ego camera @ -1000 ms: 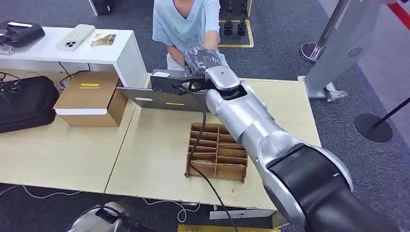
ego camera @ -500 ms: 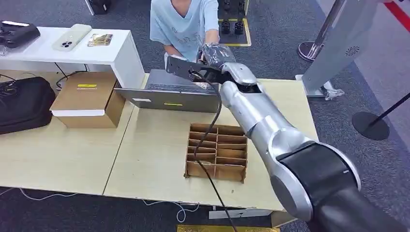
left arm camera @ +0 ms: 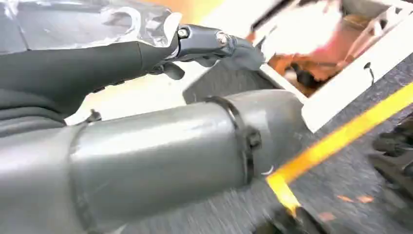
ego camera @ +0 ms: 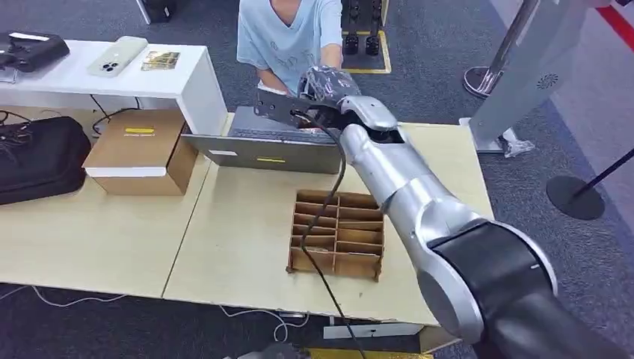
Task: Pass the card to the sensor for recognition and then transmit it.
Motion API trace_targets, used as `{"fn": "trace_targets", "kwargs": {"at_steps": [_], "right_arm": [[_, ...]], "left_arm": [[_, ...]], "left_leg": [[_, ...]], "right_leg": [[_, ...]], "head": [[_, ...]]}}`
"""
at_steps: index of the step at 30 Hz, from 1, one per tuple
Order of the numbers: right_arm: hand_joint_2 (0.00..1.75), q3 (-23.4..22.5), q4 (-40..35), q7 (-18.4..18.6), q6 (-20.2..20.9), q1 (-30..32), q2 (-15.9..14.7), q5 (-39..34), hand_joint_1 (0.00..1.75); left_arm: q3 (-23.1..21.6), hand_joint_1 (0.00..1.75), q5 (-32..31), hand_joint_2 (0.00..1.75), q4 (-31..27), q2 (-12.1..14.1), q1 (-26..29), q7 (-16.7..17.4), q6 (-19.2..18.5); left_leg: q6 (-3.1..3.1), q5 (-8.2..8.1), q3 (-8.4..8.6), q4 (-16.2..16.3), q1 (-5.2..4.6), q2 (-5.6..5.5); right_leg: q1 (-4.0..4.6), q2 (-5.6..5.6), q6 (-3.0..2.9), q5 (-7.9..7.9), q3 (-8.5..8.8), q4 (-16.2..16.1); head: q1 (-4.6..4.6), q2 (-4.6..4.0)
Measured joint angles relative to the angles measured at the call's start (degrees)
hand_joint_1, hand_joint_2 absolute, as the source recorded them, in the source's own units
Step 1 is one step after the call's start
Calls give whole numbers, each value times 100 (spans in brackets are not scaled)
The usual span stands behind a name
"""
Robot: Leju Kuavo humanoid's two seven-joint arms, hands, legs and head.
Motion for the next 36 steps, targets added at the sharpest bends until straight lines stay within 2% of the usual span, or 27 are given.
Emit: {"fn": "trace_targets", "kwargs": {"at_steps": [3,6,12,17,27,30,34,36], "right_arm": [[175,0,-11,0,-11,-1,-98,-2,175],[175,0,-13,2,-11,-1,-159,-2,175],[175,0,-15,0,-13,0,-199,-4,175],[175,2,-15,-7,-11,0,-199,-4,175],[175,70,-15,-15,-2,-1,-153,-17,175],[175,92,-15,-17,-2,-1,-122,-68,175],[175,118,-13,-24,-2,-1,-79,-94,175],[175,138,-13,-33,0,-1,-59,-100,175]], "left_arm": [[-800,0,358,0,-2,24,-97,-240,-92],[-1181,0,517,0,-2,41,-130,-338,-94],[-1584,0,487,0,-9,50,-183,-382,-81],[-1870,0,555,0,-57,46,-242,-234,-203],[-2152,0,822,0,-144,39,-292,564,-457],[-2171,0,1159,0,-260,39,-279,969,-647],[-2171,0,1727,0,-356,42,-270,1523,-678],[-2171,0,1971,0,-356,42,-273,1607,-606]], "left_leg": [[-1,0,-2,0,-1,5],[-1,-1,-4,0,-1,4],[-1,0,-8,-1,-1,4],[-1,0,-8,-1,0,4],[-1,0,-11,-1,-1,3],[-1,0,-12,-1,-1,3],[-1,0,-12,-1,0,3],[-1,0,-12,-1,-1,3]], "right_leg": [[0,7,0,0,-3,1],[0,7,1,0,-6,0],[0,6,1,-1,-8,1],[0,6,1,-1,-7,1],[0,5,1,-1,-9,1],[0,4,1,-1,-10,1],[0,5,1,-1,-11,1],[-1,5,1,-1,-12,1]], "head": [[-9,0],[-7,0],[-7,0],[-4,0],[-7,0],[-7,0],[-7,0],[-7,0]]}}
